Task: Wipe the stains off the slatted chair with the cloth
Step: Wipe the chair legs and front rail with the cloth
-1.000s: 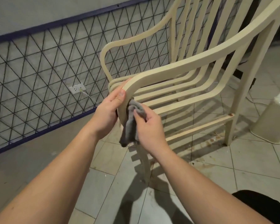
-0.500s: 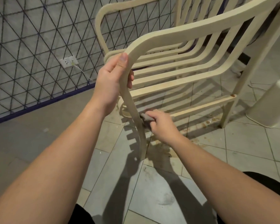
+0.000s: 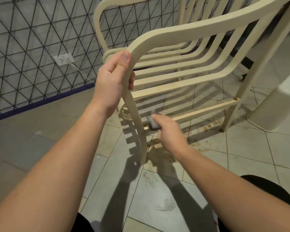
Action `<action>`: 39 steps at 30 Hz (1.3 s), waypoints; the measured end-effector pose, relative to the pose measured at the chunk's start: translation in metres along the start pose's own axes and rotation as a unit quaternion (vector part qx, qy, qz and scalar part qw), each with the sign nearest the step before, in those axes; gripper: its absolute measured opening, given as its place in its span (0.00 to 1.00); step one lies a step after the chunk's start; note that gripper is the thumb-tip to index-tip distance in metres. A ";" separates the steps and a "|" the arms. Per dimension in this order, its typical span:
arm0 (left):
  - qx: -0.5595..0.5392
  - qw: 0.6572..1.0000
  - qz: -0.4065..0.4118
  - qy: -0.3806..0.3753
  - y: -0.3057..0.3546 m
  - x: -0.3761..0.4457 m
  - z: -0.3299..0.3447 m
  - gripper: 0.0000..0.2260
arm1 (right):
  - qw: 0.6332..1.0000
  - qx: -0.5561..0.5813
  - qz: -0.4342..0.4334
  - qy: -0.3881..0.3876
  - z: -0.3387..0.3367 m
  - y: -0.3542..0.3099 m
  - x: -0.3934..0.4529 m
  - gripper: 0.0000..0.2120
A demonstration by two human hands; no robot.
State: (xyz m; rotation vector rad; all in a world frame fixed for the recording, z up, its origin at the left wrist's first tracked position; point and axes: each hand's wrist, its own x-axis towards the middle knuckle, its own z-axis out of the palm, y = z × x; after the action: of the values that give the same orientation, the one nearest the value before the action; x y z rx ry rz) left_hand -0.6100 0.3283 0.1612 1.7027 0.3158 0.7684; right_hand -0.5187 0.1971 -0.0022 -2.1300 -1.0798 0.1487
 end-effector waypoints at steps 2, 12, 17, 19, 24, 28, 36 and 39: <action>0.002 1.000 0.005 0.007 0.000 0.000 0.001 0.13 | 0.998 -0.032 -0.050 -0.034 0.023 -0.006 -0.012 0.24; 0.010 1.000 0.021 0.017 -0.002 0.000 0.003 0.12 | 0.991 -0.024 -0.119 0.049 -0.068 0.071 0.015 0.20; 0.004 0.999 0.021 0.027 -0.004 0.000 0.004 0.12 | 0.989 -0.102 -0.081 -0.076 -0.030 0.063 0.017 0.16; 0.004 0.999 0.023 0.028 -0.004 0.000 0.004 0.12 | 0.992 -0.079 -0.088 -0.049 -0.008 0.049 0.006 0.22; 0.003 0.999 0.025 0.029 -0.003 0.000 0.005 0.11 | 0.977 -0.086 -0.175 -0.083 0.000 0.039 0.008 0.28; -0.001 0.999 0.022 0.030 -0.004 0.001 0.004 0.12 | 0.988 -0.096 -0.107 -0.052 -0.019 0.061 0.026 0.11; 0.004 0.999 0.016 0.032 -0.002 -0.001 0.004 0.12 | 0.973 -0.126 -0.152 -0.118 0.029 0.022 0.021 0.27; 0.003 0.999 0.020 0.031 -0.003 0.000 0.003 0.12 | 0.965 -0.159 -0.197 -0.062 0.020 0.028 0.010 0.30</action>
State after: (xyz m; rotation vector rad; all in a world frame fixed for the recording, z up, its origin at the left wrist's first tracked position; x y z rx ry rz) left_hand -0.6070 0.3266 0.1584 1.6983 0.3278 0.8522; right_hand -0.5020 0.2048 -0.0325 -2.1492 -1.6731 -0.0882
